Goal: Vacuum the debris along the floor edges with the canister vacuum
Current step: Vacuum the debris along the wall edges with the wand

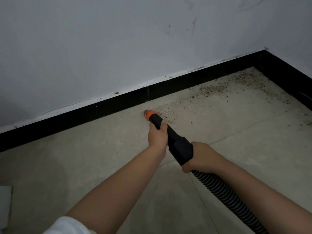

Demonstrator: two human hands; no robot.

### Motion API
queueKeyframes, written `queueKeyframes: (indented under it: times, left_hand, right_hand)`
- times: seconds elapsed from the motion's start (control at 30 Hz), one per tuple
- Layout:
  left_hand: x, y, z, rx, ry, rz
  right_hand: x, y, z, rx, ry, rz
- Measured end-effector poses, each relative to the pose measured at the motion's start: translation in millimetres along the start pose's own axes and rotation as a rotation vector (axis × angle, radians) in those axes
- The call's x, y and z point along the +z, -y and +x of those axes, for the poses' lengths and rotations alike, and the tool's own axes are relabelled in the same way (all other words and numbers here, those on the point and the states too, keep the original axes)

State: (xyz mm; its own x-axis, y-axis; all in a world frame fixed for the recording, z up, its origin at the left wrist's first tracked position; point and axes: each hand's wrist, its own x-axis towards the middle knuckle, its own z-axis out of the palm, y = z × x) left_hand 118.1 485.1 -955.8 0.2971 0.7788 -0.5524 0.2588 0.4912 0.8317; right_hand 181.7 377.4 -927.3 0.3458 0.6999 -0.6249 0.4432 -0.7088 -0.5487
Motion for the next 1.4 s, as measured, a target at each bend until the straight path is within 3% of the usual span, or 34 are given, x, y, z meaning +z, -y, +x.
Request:
queueKeyframes:
  times: [0.77,1.03,1.4]
  left_hand:
    - [115,-17,8,-0.054,0.407,0.281]
    - [122,-21,12,-0.042,0.351,0.169]
    - [44,-14,16,0.008,0.17,0.074]
  right_hand:
    - [-69,-74,1,0.177,-0.175,0.359]
    - [-78,-71,10,0.163,-0.155,0.409]
    - [-38,-20,23,0.06,-0.022,0.295]
